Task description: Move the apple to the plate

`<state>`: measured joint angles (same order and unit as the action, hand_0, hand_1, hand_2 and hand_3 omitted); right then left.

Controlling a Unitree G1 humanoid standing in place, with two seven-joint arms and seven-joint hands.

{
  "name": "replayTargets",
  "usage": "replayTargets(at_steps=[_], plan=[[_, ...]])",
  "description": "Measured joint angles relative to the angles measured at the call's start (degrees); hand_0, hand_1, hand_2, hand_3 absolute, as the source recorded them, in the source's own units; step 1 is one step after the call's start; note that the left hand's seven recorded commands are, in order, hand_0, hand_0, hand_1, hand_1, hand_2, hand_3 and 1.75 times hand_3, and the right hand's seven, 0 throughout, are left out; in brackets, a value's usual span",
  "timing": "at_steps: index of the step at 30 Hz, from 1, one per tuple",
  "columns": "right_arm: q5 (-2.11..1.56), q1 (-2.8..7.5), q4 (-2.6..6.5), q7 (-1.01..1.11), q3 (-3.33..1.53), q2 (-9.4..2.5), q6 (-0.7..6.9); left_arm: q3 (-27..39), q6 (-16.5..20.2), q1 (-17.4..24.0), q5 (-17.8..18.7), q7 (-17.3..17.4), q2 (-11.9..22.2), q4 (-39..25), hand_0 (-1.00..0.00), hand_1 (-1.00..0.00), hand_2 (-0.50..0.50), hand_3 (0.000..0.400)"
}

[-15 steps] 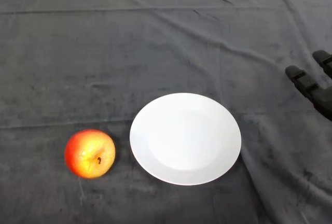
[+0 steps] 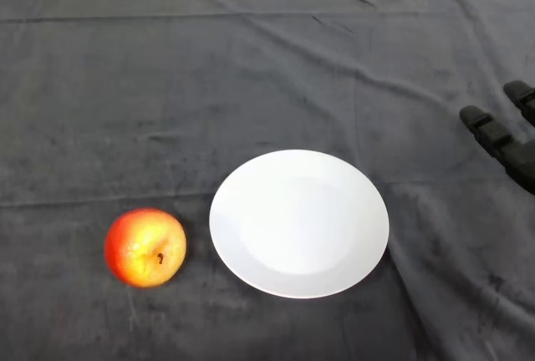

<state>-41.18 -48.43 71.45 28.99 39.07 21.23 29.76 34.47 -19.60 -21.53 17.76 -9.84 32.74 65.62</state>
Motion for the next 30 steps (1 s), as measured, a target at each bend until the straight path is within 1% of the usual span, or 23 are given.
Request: replayTargets(at_steps=[11,20,30], plan=[[0.0,0.0,0.0,0.0,0.0,0.0,0.0,0.0,0.0,0.0,0.01,0.38,0.01,0.0,0.0,0.0,0.0,0.0],[0.0,0.0,0.0,0.0,0.0,0.0,0.0,0.0,-0.04,0.03,0.0,1.57,0.05,0.0,0.0,0.0,0.0,0.0],[0.01,0.0,0.0,0.0,0.01,0.0,0.0,-0.67,-1.16,0.52,-0.22,4.62,0.04,0.0,0.0,0.0,0.0,0.0]])
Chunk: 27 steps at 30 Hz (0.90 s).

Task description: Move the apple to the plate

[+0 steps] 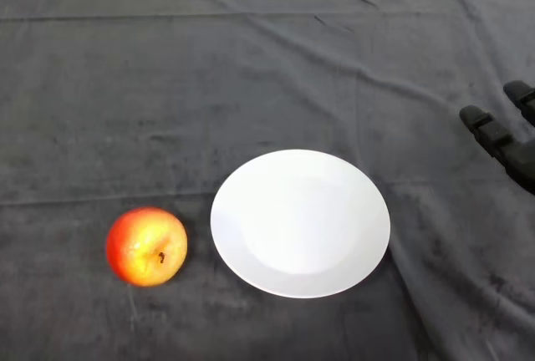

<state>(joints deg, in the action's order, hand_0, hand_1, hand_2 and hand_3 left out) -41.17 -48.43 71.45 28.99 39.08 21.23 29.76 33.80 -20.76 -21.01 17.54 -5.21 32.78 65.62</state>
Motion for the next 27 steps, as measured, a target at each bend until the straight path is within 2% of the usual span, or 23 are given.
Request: replayTargets(at_steps=[14,19,20,21,22,24,27], plan=[[0.01,0.0,0.0,0.0,0.0,0.0,0.0,-1.84,-3.65,0.44,-1.18,3.49,-0.01,0.0,0.0,0.0,0.0,0.0],[0.01,0.0,0.0,0.0,0.0,0.0,0.0,-2.66,-4.53,1.78,-2.06,5.17,0.0,-0.02,0.0,0.0,0.0,0.0],[0.01,0.01,0.0,0.0,0.05,0.03,0.0,-3.67,-4.62,2.04,-2.32,5.76,0.01,-0.12,0.0,0.0,0.0,0.0],[0.06,0.19,0.03,0.03,0.29,0.43,-0.02,-4.84,-4.57,0.79,-3.01,5.89,-0.05,-0.16,0.0,0.0,0.0,0.0],[0.13,0.04,0.03,0.03,0.35,0.56,-0.02,-6.49,-3.87,-0.89,-4.06,5.44,-0.04,-0.8,0.0,0.0,0.0,0.0],[0.13,-0.54,0.02,0.06,0.34,-0.16,0.0,-9.11,-1.3,-1.8,-6.3,4.12,-0.04,-3.38,0.0,0.0,0.0,0.0],[0.14,-0.53,0.03,0.08,0.34,-0.25,0.03,-11.96,2.57,-3.39,-8.74,2.82,-0.04,-6.9,0.0,0.0,0.0,0.0]])
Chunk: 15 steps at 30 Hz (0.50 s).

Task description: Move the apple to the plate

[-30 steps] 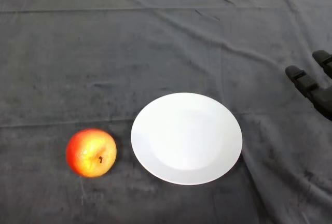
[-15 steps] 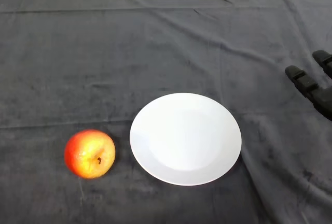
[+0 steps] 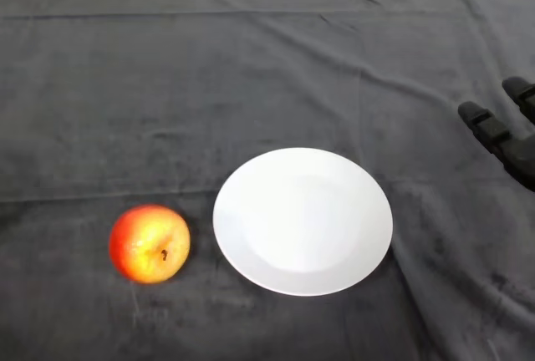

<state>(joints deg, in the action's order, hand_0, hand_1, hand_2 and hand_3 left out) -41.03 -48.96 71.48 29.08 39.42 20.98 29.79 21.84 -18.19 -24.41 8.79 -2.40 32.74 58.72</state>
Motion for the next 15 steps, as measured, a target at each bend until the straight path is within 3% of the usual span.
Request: replayTargets(at_steps=[4,10,15], plan=[[0.0,0.0,0.0,0.0,0.02,0.24,0.0,-3.05,2.74,0.0,-1.57,-0.03,-0.27,-7.24,0.0,0.0,0.0,0.0],[0.0,0.0,0.0,0.0,0.03,0.24,0.0,-6.04,5.98,0.32,-2.48,2.68,-0.43,-22.66,0.0,0.0,0.0,0.0],[0.0,0.0,-0.01,0.0,0.02,0.25,0.0,-6.91,11.72,1.85,-2.48,4.0,-0.4,-32.31,0.0,0.0,0.0,0.0]])
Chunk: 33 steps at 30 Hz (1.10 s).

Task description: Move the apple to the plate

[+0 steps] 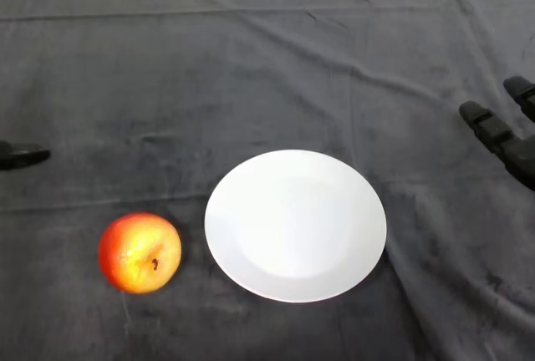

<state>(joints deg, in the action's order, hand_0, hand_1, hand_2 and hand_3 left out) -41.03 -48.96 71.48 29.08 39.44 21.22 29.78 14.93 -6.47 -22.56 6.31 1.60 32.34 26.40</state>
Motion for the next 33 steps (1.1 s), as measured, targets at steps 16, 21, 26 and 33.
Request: replayTargets(at_steps=[16,21,26,33], plan=[[0.01,0.0,-0.01,0.0,-0.01,-0.04,0.0,-3.07,18.0,10.43,-0.4,4.24,0.64,-20.14,0.0,0.0,0.0,0.0],[0.01,0.0,-0.01,0.0,-0.01,-0.04,0.0,-3.24,23.66,11.44,-0.39,6.23,1.84,-27.32,0.0,0.0,0.0,0.0],[0.01,0.01,-0.01,0.0,-0.01,-0.01,0.0,-3.24,27.32,15.24,-0.38,8.72,4.79,-34.5,0.0,0.0,0.0,0.0],[0.01,0.01,-0.02,0.0,-0.01,-0.02,0.0,-3.25,29.06,20.33,-0.54,12.86,7.22,-37.78,0.0,0.0,0.0,0.0]])
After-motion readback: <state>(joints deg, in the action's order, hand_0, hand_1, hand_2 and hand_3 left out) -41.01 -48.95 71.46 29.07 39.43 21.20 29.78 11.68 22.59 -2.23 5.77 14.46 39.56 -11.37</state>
